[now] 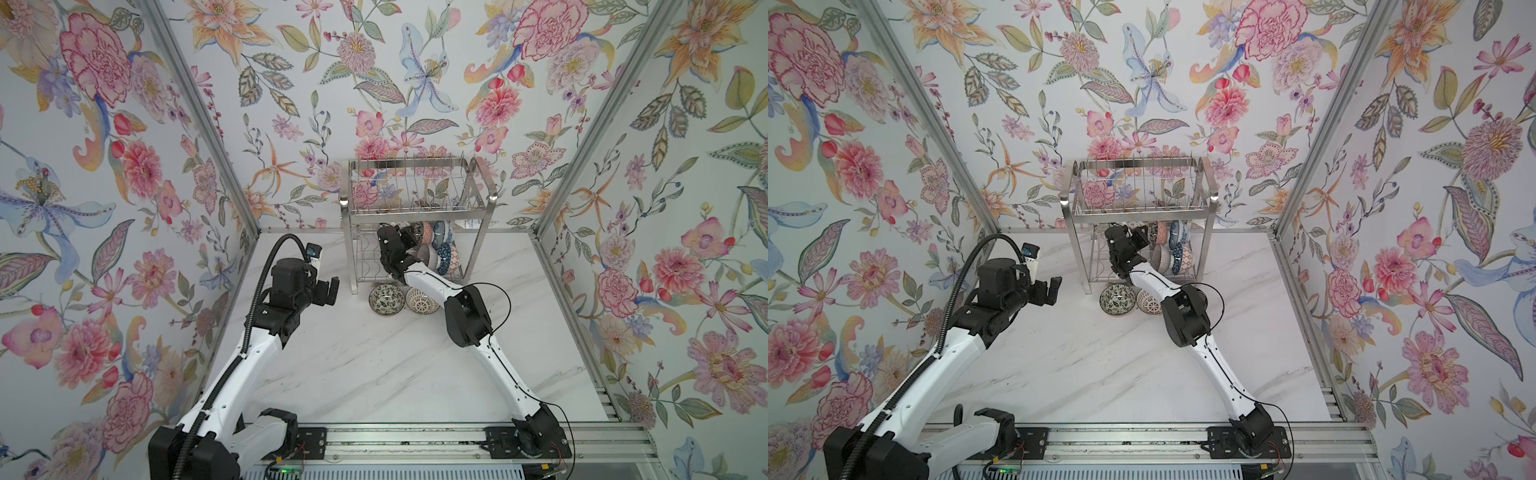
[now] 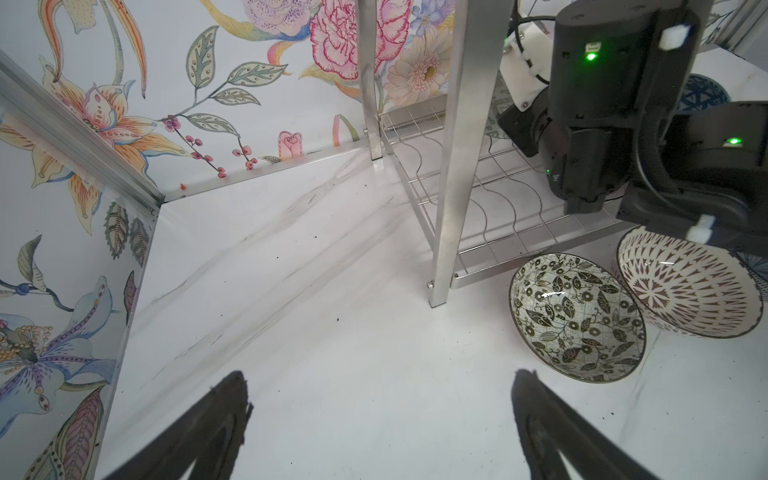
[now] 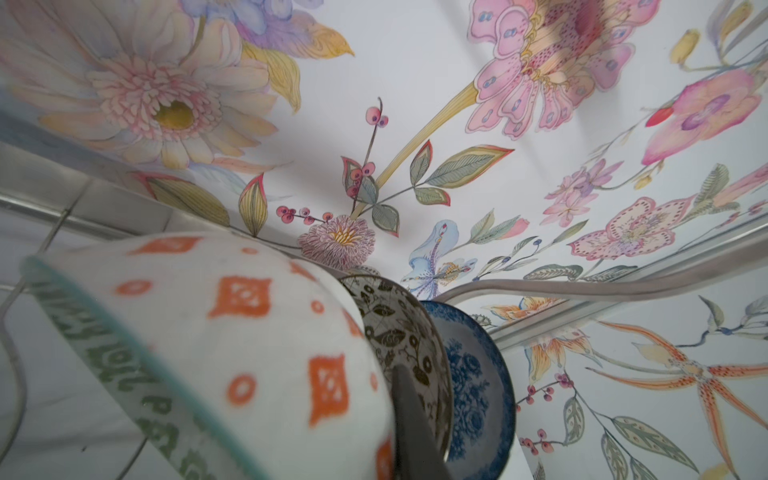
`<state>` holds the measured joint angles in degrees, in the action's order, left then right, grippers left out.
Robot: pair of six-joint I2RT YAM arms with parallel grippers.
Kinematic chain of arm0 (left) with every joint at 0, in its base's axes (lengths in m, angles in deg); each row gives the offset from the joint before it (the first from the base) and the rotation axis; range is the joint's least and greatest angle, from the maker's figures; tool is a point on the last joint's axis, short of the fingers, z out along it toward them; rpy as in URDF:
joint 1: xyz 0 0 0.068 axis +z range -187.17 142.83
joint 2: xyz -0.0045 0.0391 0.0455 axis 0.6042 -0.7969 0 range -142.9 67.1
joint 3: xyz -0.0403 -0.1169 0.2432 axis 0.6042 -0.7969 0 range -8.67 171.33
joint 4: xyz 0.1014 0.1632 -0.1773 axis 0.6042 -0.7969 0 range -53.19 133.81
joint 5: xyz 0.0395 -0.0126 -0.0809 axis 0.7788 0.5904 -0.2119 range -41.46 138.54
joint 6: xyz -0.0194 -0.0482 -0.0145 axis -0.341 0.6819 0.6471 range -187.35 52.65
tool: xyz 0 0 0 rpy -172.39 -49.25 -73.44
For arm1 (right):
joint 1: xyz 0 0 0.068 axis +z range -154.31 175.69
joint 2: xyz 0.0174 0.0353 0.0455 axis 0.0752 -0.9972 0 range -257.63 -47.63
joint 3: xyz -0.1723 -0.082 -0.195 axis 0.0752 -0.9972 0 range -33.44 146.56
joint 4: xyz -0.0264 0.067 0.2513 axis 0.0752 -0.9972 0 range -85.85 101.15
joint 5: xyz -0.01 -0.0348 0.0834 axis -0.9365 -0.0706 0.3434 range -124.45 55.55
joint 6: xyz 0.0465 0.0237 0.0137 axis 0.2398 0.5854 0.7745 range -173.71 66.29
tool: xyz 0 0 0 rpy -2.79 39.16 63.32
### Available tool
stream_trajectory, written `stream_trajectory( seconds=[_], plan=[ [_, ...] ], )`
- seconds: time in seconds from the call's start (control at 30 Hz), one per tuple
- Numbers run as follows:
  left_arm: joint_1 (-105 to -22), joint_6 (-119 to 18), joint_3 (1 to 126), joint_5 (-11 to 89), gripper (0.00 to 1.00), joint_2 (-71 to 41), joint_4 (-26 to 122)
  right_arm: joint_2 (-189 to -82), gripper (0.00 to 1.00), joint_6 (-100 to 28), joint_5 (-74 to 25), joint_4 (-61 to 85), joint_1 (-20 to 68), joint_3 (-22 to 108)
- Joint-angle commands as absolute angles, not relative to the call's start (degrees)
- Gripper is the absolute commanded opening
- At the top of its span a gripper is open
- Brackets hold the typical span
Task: Load the bowls into the dish rack
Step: 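Carry the green bowl into the rack with the right gripper while the left gripper withdraws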
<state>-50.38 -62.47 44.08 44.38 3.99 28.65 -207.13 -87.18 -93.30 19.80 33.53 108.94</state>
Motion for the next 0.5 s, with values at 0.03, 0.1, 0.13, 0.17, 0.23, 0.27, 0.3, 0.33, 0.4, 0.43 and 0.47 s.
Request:
stream_trajectory(
  seconds=[0.03,0.1,0.13,0.17,0.23,0.27,0.3,0.33,0.4,0.43,0.47],
  plan=[
    [-49.69,-63.13,43.18,43.34,0.99,5.05,29.26,-209.11,0.0,-88.6,-95.24,22.03,33.13,113.35],
    [-49.69,-63.05,43.27,43.09,0.99,4.91,29.31,-209.61,0.0,-87.63,-95.06,21.49,33.22,113.58],
    [-49.73,-63.05,43.27,43.01,0.99,4.94,29.3,-209.82,0.0,-86.66,-94.64,20.55,33.14,113.9],
    [-49.73,-63.0,43.23,43.0,0.99,4.9,29.39,-210.0,0.0,-86.22,-94.28,20.27,33.13,113.95],
    [-49.65,-62.96,43.27,42.91,0.99,4.81,29.39,-210.76,0.0,-86.17,-93.81,20.18,31.42,114.59],
    [-49.67,-62.96,43.27,42.83,0.99,4.85,29.39,-211.22,0.0,-86.25,-93.61,19.87,31.37,115.32],
    [-49.62,-62.96,43.23,42.78,0.99,4.78,29.39,-211.73,0.0,-86.38,-93.61,19.81,31.29,115.86],
    [-49.59,-62.91,43.27,42.74,0.99,4.78,29.44,-212.12,0.0,-86.5,-93.6,19.79,31.2,116.36],
    [-49.57,-62.79,43.27,42.63,0.99,4.67,29.46,-212.34,0.0,-86.23,-93.64,19.49,30.94,116.74],
    [-49.57,-62.87,43.27,42.56,0.99,4.69,29.48,-212.42,0.0,-85.82,-93.52,18.97,30.85,116.61],
    [-49.54,-62.87,43.27,42.48,0.99,4.68,29.56,-212.59,0.0,-85.8,-93.51,18.8,30.75,116.68]
  ],
)
